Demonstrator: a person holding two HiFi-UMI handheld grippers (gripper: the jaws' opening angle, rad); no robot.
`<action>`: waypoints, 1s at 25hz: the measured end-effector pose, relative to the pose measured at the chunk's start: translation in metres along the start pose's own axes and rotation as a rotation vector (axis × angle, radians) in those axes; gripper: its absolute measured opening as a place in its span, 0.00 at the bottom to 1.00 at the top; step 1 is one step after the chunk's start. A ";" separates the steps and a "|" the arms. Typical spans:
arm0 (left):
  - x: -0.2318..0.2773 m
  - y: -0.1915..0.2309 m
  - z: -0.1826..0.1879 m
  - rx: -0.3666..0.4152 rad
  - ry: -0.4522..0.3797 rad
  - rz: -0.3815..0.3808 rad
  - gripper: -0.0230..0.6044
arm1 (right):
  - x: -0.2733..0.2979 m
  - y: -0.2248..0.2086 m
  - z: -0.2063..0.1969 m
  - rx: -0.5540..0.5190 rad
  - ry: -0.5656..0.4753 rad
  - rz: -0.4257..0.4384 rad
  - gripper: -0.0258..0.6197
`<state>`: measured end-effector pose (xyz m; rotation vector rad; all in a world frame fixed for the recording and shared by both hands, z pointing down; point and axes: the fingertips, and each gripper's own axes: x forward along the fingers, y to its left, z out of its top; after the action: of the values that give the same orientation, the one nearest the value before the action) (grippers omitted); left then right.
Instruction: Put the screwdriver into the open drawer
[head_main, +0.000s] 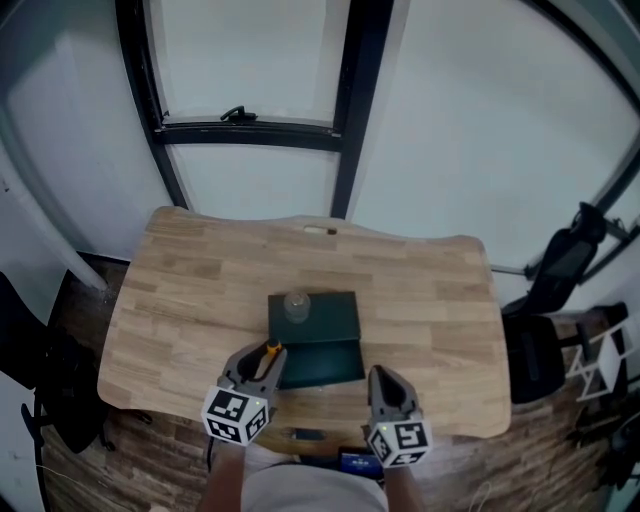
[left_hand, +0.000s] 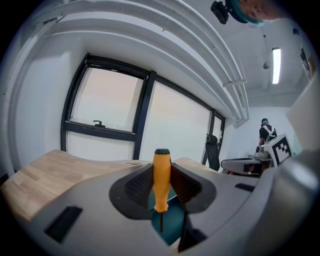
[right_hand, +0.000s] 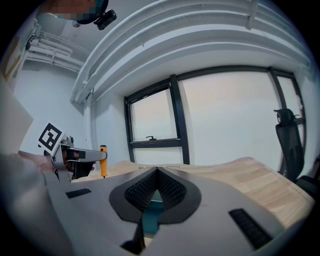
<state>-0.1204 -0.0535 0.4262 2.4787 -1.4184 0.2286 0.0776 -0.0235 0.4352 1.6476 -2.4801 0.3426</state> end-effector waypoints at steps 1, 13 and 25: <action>0.001 0.001 0.001 0.003 -0.001 0.001 0.21 | 0.003 0.000 0.000 -0.001 0.000 0.004 0.04; 0.015 0.003 -0.009 0.002 0.038 -0.003 0.21 | 0.018 -0.003 -0.004 -0.001 0.023 0.020 0.04; 0.035 0.006 -0.044 -0.008 0.157 -0.035 0.21 | 0.031 -0.009 -0.023 0.032 0.069 0.027 0.04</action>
<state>-0.1078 -0.0711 0.4789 2.4184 -1.3086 0.3996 0.0735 -0.0480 0.4661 1.5872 -2.4611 0.4362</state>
